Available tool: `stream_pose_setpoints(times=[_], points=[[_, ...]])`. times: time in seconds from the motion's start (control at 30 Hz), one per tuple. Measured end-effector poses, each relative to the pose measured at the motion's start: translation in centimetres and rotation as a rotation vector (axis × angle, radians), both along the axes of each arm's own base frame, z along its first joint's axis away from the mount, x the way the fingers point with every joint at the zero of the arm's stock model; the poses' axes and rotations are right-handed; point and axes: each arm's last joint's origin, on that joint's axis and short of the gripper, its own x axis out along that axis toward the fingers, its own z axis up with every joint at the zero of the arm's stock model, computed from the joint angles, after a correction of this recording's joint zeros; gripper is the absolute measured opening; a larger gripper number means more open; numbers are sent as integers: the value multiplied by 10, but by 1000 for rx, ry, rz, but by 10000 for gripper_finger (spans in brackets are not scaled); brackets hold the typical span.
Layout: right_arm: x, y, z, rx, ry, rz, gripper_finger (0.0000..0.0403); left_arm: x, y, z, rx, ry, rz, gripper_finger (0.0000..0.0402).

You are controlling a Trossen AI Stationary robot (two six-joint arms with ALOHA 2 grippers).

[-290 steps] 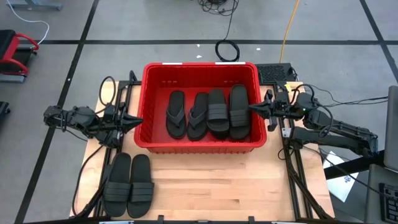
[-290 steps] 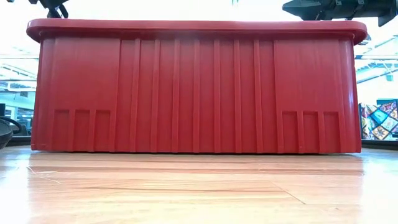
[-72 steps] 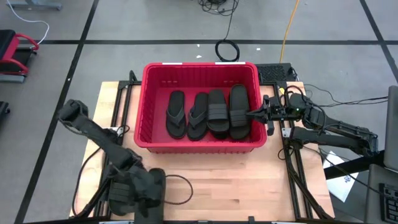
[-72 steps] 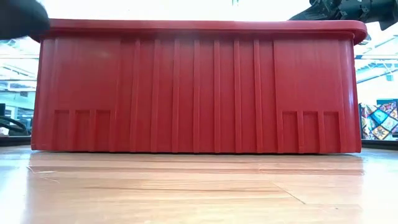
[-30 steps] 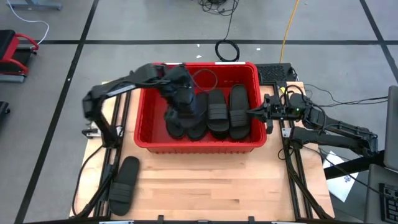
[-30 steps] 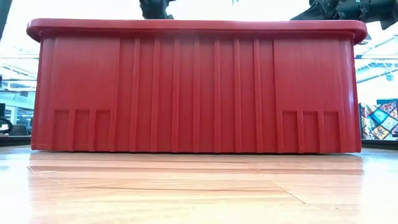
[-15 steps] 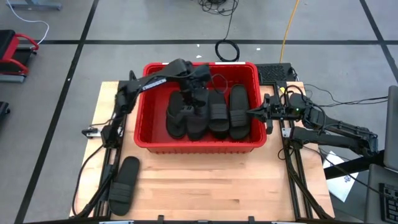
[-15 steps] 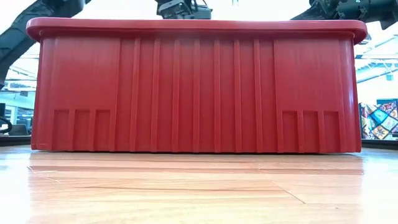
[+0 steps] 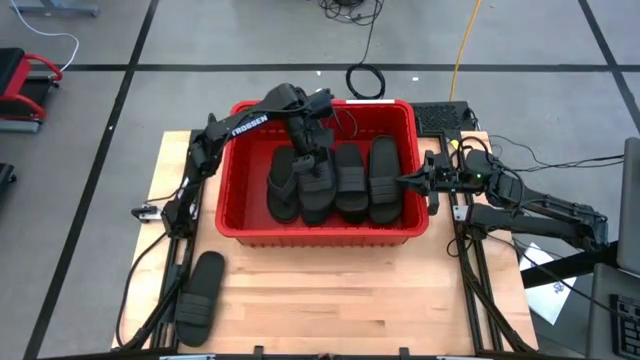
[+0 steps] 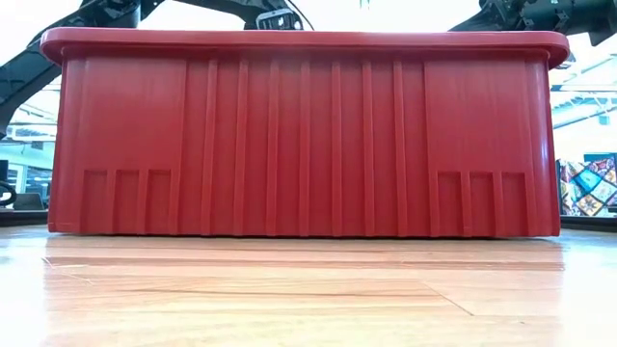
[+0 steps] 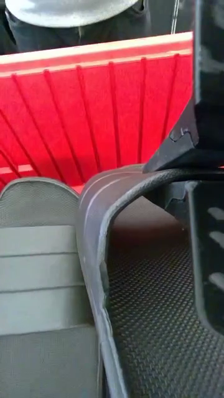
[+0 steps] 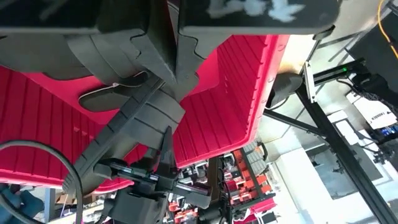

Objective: Pick and place slides into bin
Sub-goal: Put the right slide into the bin

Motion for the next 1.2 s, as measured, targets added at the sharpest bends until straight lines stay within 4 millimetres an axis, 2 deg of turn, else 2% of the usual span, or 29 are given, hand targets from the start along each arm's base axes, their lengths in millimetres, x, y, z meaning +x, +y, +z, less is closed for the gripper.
stream_pose_setpoints(times=[0.2,0.47,0.7,1.2], points=[[0,0,2,20,-21,-4,0,-2,-4,3,14,-14,-27,0],[0,-1,5,4,-50,-23,0,3,-19,-19,121,44,-165,0],[0,-1,5,6,-50,-26,0,7,-32,-31,115,38,-258,1],[0,-1,5,16,-50,-23,0,2,-23,-74,71,93,-233,1]])
